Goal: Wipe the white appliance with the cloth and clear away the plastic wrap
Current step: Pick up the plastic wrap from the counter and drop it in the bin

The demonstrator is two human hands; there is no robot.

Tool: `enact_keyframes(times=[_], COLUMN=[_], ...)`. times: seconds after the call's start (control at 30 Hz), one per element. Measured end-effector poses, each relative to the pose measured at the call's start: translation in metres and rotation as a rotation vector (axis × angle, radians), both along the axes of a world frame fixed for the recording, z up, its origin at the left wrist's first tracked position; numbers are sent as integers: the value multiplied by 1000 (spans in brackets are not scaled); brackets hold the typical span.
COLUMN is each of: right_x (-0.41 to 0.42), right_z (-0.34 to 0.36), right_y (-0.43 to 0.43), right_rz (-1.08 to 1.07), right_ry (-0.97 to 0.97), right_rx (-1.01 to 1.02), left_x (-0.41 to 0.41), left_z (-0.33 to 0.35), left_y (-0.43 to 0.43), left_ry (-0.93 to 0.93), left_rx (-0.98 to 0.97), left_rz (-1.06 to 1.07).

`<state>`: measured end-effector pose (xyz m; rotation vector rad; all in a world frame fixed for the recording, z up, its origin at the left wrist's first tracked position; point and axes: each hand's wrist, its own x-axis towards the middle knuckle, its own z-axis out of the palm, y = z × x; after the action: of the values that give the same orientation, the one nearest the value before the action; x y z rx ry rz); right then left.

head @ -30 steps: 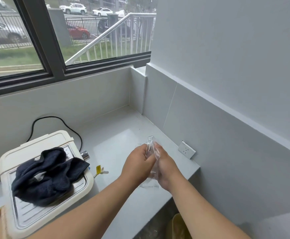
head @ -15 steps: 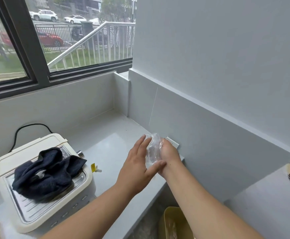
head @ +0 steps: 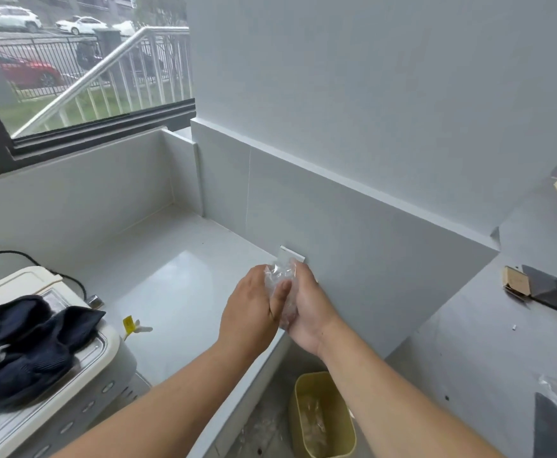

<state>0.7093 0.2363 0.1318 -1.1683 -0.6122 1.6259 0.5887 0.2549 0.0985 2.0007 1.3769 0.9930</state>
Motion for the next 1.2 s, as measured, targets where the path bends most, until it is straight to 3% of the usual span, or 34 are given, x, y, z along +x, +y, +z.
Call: enact_keyframes(times=[0.2, 0.43, 0.63, 0.87, 1.0, 1.2], right_x=[57, 120, 131, 134, 156, 167], right_z=[-24, -73, -122, -174, -203, -249], right_y=[1, 5, 12, 32, 34, 33], right_rz=[7, -137, -59, 16, -42, 141], right_ry=[1, -347, -619, -738, -891, -1161], right_rx=[-24, -83, -55, -25, -110, -154], left_x=[50, 89, 96, 90, 86, 106], left_z=[-18, -57, -98, -142, -163, -203], left_y=[6, 32, 61, 84, 91, 102], left_ry=[146, 418, 659, 664, 710, 733], left_rx=[36, -49, -143, -265, -165, -103], left_rz=[-47, -243, -376, -414, -356, -255])
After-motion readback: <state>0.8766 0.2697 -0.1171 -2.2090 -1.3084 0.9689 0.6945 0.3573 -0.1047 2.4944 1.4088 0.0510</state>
